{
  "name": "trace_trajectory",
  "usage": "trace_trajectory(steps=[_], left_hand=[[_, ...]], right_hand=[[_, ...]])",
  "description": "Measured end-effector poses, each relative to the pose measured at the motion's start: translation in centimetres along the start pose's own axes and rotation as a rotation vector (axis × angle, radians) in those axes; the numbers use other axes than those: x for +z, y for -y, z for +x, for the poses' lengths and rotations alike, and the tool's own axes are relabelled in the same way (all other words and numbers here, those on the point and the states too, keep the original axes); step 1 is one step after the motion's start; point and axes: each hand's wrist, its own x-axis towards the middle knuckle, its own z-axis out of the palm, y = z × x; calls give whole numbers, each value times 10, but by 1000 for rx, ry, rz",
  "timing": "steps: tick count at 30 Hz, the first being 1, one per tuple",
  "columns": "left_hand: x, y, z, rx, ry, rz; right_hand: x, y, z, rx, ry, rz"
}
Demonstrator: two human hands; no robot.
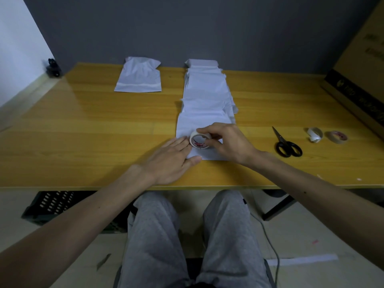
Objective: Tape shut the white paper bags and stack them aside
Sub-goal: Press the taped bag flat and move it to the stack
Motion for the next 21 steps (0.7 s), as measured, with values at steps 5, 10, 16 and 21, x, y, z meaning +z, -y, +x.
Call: trace_trajectory(steps=[5, 10, 16, 21], left_hand=[[8, 5, 0, -2, 47, -62], [7, 7, 1, -10, 110, -67], [8, 4, -1, -5, 94, -58], [9, 5, -1, -20, 98, -61]], right_hand=[[0, -1, -1, 39, -18, 36], [-1, -2, -2, 61, -52, 71], [3, -1, -3, 0, -53, 26], [-2, -1, -4, -107, 2, -48]])
